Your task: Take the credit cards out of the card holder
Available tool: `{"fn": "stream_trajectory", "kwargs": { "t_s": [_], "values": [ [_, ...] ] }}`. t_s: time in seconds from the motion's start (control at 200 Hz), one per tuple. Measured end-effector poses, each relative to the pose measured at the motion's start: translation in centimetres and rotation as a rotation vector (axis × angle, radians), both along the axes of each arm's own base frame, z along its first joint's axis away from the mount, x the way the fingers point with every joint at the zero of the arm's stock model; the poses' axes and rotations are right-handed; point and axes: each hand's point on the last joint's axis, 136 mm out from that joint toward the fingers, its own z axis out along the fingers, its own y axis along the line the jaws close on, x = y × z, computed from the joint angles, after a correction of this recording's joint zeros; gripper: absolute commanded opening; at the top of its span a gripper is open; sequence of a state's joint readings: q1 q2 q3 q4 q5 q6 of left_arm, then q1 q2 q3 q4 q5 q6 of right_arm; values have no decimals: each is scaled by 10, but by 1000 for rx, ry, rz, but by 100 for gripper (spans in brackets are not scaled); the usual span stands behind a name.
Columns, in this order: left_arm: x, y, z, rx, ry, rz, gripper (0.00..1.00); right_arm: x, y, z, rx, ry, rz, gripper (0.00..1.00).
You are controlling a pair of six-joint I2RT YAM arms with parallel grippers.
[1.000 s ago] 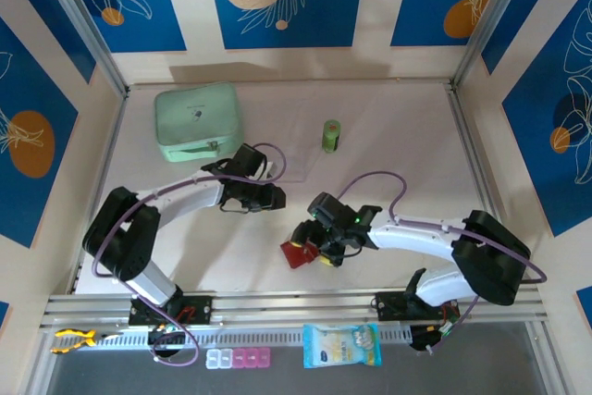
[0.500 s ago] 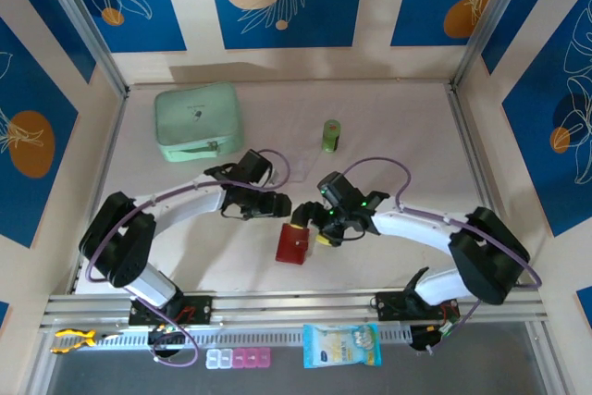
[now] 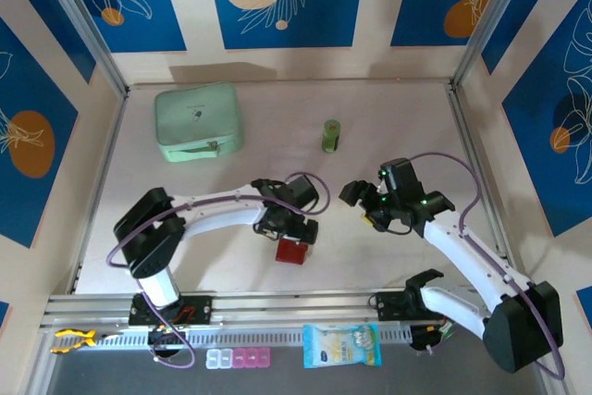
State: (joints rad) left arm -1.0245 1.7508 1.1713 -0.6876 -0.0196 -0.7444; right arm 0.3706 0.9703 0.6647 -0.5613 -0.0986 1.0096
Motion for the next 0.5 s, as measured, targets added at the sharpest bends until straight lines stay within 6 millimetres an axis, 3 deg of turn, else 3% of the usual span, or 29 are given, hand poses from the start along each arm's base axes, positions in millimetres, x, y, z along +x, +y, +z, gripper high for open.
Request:
{"fn": "stream_trajectory", "kwargs": {
  "t_s": [0.22,0.5],
  "values": [
    [-9,2,-19,119,8,-18,98,-7,-7,3,13,-2,7,83],
    [-11,7,-22,146,13,-3,92,-16,-8,-4,15,25,15,82]
  ]
}}
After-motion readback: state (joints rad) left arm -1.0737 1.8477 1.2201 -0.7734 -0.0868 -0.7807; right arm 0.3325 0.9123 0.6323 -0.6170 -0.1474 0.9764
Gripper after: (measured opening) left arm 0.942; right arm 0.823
